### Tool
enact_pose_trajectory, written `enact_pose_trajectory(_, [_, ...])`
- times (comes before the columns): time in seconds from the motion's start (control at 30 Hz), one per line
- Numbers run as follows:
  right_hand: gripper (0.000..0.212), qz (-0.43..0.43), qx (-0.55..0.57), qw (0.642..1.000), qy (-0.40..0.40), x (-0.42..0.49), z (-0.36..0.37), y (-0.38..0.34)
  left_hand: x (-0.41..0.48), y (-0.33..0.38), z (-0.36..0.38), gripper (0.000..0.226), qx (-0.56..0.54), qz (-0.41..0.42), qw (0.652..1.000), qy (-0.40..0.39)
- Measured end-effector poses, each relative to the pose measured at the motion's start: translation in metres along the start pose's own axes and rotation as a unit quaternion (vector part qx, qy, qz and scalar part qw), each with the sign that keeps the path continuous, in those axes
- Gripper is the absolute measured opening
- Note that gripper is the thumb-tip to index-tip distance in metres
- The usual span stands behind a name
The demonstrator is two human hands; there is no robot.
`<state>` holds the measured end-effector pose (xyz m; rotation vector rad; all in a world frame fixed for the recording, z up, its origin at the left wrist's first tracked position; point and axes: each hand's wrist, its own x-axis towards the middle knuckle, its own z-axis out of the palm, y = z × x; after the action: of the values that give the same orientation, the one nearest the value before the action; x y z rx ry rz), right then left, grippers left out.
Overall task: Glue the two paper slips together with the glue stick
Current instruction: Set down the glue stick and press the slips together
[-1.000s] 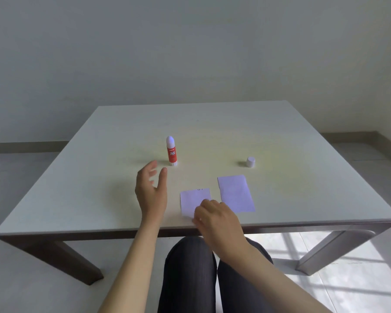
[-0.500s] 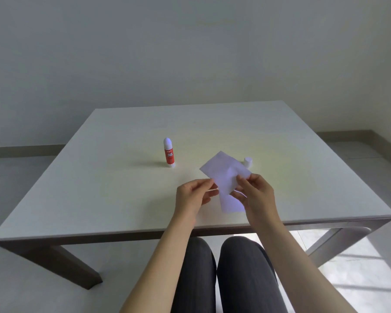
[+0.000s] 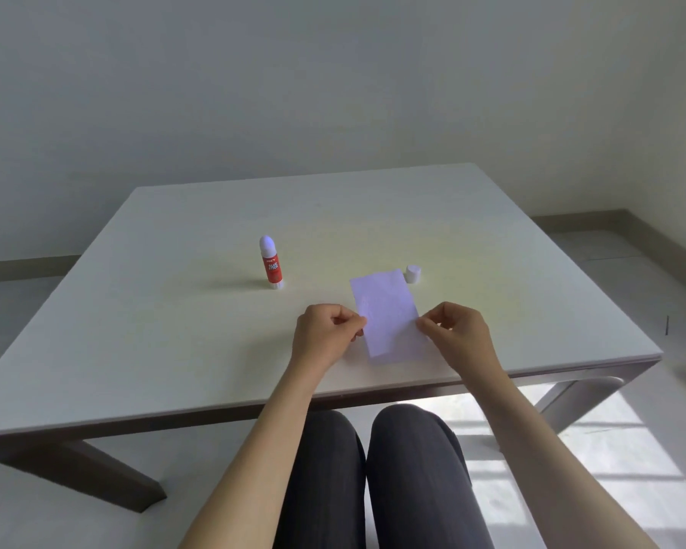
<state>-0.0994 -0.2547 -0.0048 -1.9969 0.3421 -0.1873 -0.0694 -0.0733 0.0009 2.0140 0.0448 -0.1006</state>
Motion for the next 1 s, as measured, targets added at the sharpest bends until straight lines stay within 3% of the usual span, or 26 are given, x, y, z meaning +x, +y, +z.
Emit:
enact_pose_trajectory(0.13, [0.027, -0.030, -0.065, 0.997, -0.003, -0.001, 0.002, 0.008, 0.005, -0.003, 0.001, 0.022, 0.029, -0.012, 0.999, -0.011])
enact_pose_trajectory(0.6, [0.026, -0.027, -0.091, 0.995, 0.000, 0.001, 0.009, 0.015, 0.010, -0.008, 0.005, 0.020, 0.079, -0.011, 0.997, -0.012])
enact_pose_trajectory(1.0, [0.010, -0.068, -0.170, 0.983, 0.030, -0.001, 0.018, 0.019, 0.013, -0.013, 0.011, 0.015, 0.154, 0.027, 0.988, 0.004])
